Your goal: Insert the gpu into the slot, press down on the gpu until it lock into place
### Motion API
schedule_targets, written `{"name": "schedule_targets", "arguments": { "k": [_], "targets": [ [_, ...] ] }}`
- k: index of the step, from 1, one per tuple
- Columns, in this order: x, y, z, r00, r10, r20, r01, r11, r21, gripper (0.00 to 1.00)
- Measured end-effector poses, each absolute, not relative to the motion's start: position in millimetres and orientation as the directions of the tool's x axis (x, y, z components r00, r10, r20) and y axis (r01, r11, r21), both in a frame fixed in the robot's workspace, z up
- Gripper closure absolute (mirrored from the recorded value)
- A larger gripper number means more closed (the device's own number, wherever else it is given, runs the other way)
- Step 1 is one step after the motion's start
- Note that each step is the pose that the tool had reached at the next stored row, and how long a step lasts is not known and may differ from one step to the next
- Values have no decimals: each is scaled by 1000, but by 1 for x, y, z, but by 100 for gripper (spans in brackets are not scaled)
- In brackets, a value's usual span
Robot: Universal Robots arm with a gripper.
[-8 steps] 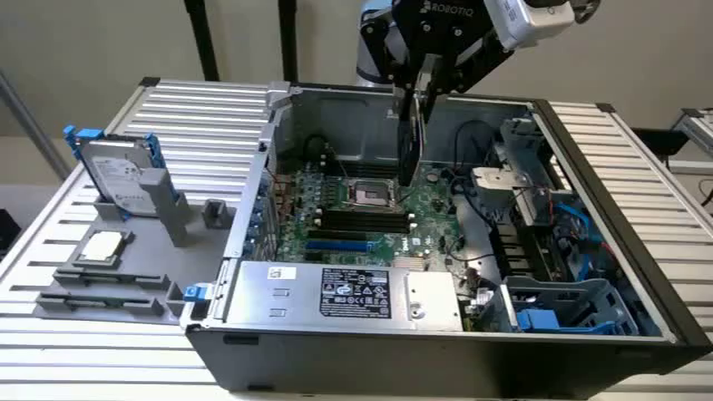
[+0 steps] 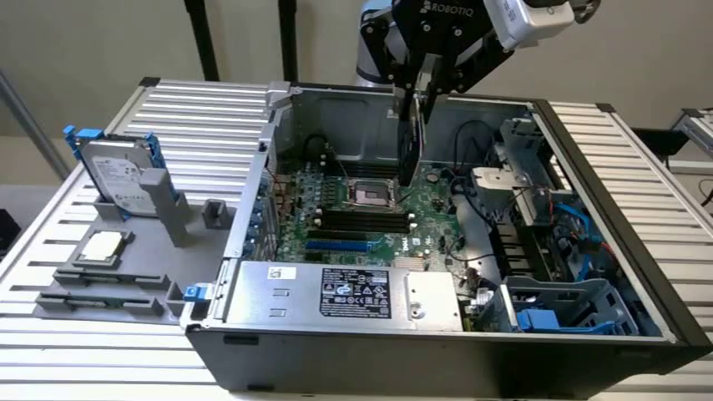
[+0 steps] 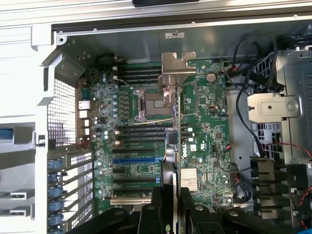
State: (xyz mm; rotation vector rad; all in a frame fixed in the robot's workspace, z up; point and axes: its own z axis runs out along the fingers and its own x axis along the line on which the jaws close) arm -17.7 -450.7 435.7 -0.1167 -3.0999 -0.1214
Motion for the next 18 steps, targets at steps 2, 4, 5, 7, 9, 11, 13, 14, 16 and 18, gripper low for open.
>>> {"name": "schedule_targets", "arguments": {
  "k": [2,4,5,7,9,11,13,14,16,18],
  "targets": [
    [-18,-451,436,-996,74,40,77,994,77,74],
    [-18,-451,436,-996,75,40,78,994,77,74],
    [-18,-451,436,-996,75,40,78,994,77,74],
    [-18,-451,436,-997,69,40,72,994,77,74],
    [-18,-451,435,-999,36,40,39,996,77,74],
    [-18,-451,435,-999,-2,40,1,997,77,74],
    [-18,-451,435,-998,-38,40,-35,996,77,74],
    [-18,-451,435,-998,-56,40,-53,996,77,74],
    [-18,-451,435,-995,-91,40,-88,993,77,74],
    [-18,-451,434,-991,-128,40,-125,989,77,74]
  ]
}}
